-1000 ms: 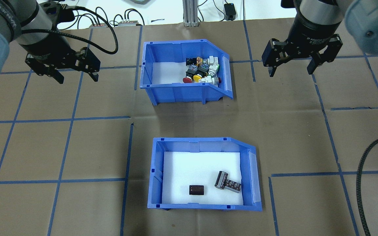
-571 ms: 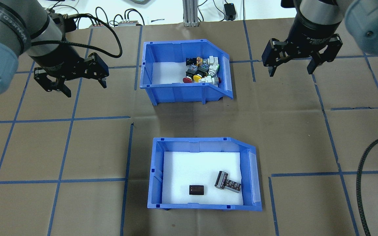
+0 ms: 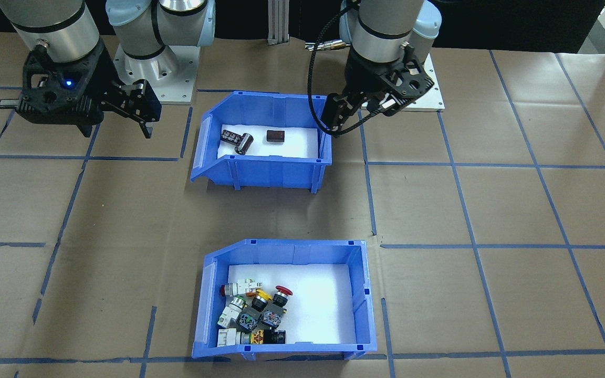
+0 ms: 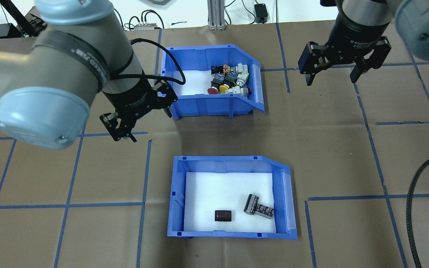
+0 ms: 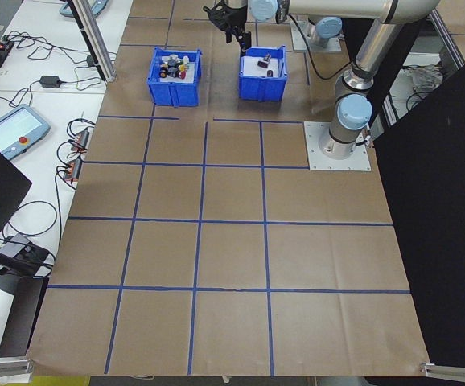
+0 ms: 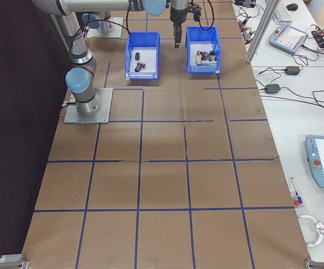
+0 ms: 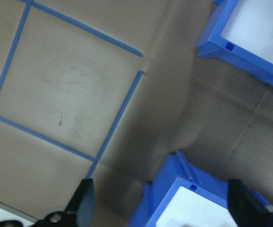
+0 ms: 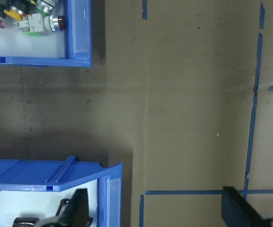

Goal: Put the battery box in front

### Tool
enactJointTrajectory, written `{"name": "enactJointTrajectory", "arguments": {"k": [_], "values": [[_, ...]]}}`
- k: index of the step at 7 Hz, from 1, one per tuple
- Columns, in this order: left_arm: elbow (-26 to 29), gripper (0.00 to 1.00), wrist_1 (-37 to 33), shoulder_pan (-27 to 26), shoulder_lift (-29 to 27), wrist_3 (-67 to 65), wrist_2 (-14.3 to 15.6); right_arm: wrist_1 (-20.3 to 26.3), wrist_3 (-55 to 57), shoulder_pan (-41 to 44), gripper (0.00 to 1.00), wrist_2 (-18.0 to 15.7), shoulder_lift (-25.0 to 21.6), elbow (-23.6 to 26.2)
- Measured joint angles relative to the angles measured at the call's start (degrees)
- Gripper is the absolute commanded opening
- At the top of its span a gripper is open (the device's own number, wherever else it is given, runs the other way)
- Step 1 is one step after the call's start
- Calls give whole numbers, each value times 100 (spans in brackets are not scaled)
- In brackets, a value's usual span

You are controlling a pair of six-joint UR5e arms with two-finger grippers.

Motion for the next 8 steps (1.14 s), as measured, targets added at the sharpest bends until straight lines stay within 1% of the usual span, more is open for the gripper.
{"name": "enactJointTrajectory", "arguments": {"k": [2, 3, 4, 5, 6, 8], "values": [[-416, 100, 45, -867, 46, -2631, -13, 4, -554, 183, 100, -1, 92, -14], [-738, 100, 247, -1172, 104, -3764, -100, -36, -1097, 299, 100, -6, 183, -39], [-1122, 100, 631, -1370, 224, -4500, -276, -79, -1790, 407, 100, -13, 284, -98], [-1490, 100, 935, -1525, 350, -4844, -400, -187, -2483, 526, 100, -19, 411, -192], [-1802, 100, 1240, -1676, 418, -5042, -453, -405, -3179, 700, 100, -28, 618, -341], [-2365, 100, 2108, -1923, 454, -5477, -479, -782, -4164, 1220, 100, -66, 1161, -734]]}}
